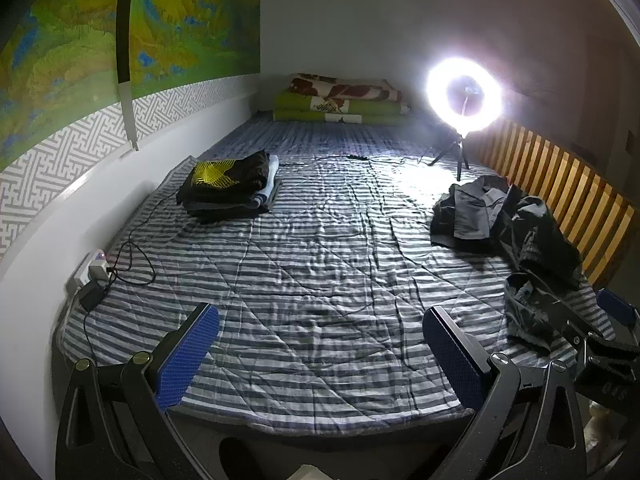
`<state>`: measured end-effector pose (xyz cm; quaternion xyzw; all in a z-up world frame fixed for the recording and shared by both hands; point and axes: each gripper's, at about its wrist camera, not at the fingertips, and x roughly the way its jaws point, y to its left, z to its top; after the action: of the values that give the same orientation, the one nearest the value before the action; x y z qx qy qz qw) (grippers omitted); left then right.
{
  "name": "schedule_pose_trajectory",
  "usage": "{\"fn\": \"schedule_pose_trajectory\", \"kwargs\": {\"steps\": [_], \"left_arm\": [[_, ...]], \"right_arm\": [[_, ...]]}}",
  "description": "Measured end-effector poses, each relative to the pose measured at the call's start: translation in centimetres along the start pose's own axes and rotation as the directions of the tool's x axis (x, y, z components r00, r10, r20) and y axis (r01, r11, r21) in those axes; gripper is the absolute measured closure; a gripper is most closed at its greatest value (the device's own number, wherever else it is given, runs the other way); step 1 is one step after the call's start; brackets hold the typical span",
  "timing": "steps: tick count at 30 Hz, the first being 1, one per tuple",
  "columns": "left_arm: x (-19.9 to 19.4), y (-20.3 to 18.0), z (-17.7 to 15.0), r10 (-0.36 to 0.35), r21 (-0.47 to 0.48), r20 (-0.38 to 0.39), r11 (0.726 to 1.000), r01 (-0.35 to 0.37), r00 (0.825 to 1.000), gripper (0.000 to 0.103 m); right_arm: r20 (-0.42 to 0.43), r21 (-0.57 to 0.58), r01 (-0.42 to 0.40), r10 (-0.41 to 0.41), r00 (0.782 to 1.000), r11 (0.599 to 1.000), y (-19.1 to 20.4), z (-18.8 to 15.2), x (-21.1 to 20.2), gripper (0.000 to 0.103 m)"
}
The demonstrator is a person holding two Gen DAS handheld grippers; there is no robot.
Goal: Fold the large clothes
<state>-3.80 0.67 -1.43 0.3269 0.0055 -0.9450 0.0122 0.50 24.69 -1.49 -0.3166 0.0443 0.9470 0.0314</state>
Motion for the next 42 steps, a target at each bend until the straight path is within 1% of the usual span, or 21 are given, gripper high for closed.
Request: {"fn": "schedule_pose_trajectory", "kwargs": {"steps": [20, 25, 30, 32, 42], "left_arm": [[0.1, 0.0, -0.3, 0.005, 0.007, 0.008, 1.000, -0.005, 1.000, 0.000], [0.0, 0.2, -0.4, -0.003, 0.005, 0.010, 1.000, 0.003, 1.000, 0.000], [0.1, 0.3, -0.5, -0.036, 0.004, -0.003, 0.999, 0.036, 0.999, 0.000], [0.1, 0.3, -0.4, -0.028, 0.008, 0.000, 1.000, 0.028, 1.000, 0.000], [0.5, 0.2, -0.1, -0.039, 0.012, 0.005, 0.999, 0.039, 0.999, 0.000]], "right_arm": [[0.003, -0.006, -0.005, 0.005, 1.000, 1.000, 0.1, -0.1, -0.5, 0.001], [0.010, -0.003, -0.004, 0.004, 1.000, 1.000, 0.1, 0.0, -0.8, 0.001], [0.019, 0.001, -0.002, 0.002, 1.000, 1.000, 0.0, 0.0, -1.0, 0.001], [0.019, 0.002, -0.001, 0.001, 1.000, 1.000, -0.1, 0.0, -0.9, 0.001], [0.014, 0.007, 0.007, -0.007, 1.000, 1.000, -0.6, 0.0, -0.3, 0.001]]}}
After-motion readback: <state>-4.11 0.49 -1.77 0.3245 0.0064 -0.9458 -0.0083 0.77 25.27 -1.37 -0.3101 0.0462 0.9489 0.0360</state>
